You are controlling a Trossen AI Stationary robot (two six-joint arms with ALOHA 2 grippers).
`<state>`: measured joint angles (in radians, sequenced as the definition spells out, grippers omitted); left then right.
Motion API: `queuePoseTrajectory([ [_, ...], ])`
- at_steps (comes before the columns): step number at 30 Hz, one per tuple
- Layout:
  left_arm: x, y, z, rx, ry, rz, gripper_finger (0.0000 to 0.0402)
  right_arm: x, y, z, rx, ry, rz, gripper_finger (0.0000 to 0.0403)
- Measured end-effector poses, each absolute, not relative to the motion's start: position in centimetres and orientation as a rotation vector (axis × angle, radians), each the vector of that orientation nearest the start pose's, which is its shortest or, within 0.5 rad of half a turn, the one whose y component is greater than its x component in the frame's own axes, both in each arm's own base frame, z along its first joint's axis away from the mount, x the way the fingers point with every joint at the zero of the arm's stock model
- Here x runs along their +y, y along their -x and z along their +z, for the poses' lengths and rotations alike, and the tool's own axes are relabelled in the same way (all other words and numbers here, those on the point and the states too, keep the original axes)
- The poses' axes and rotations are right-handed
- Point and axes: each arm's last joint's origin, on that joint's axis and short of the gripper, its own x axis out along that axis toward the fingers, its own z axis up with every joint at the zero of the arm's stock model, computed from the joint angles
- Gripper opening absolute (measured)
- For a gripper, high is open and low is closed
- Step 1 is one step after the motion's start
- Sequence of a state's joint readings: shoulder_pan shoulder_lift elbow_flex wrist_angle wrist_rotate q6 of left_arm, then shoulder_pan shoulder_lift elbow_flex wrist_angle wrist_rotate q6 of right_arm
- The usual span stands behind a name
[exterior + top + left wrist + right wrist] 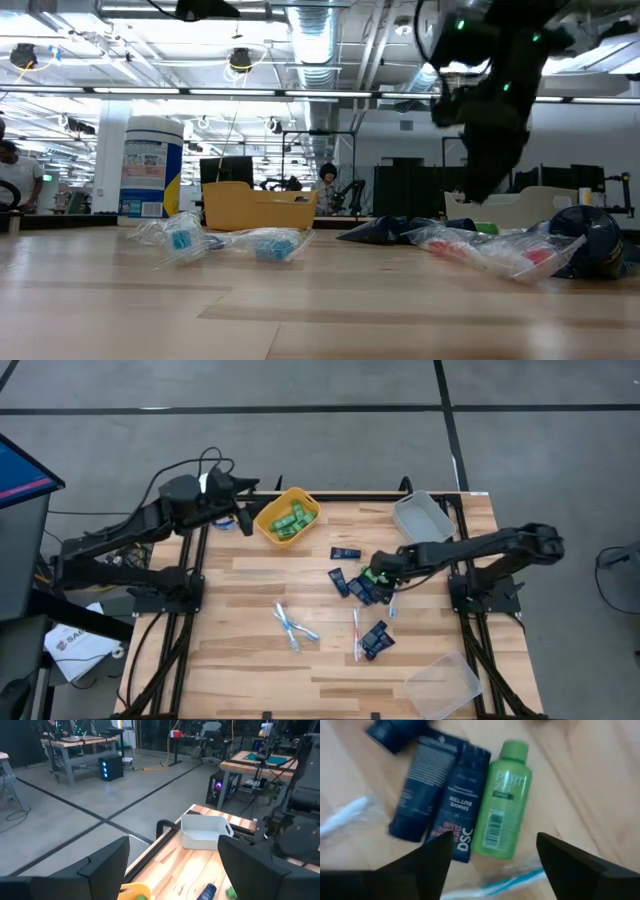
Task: Pick & Place Travel size toiletries
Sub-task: Put the green shampoo into the yellow bin
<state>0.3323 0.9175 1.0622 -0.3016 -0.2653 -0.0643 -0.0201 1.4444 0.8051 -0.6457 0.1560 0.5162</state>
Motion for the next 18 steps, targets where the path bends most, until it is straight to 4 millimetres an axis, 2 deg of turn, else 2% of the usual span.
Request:
queuePoseTrajectory([
  [6, 6.4, -16.3, 39.6, 0.134, 0.068, 0.601, 0.0298, -2.2, -25.3, 15.1, 1.296, -0.364, -0.530, 0.0287],
  [13, 6.1, -15.3, 39.9, 0.126, 0.067, 0.602, 0.0298, -3.2, -25.8, 13.5, 1.357, -0.409, -0.486, 0.0281],
  [18, 6.0, -15.0, 39.8, 0.144, 0.068, 0.605, 0.0298, -3.3, -25.9, 13.1, 1.377, -0.400, -0.469, 0.0278],
])
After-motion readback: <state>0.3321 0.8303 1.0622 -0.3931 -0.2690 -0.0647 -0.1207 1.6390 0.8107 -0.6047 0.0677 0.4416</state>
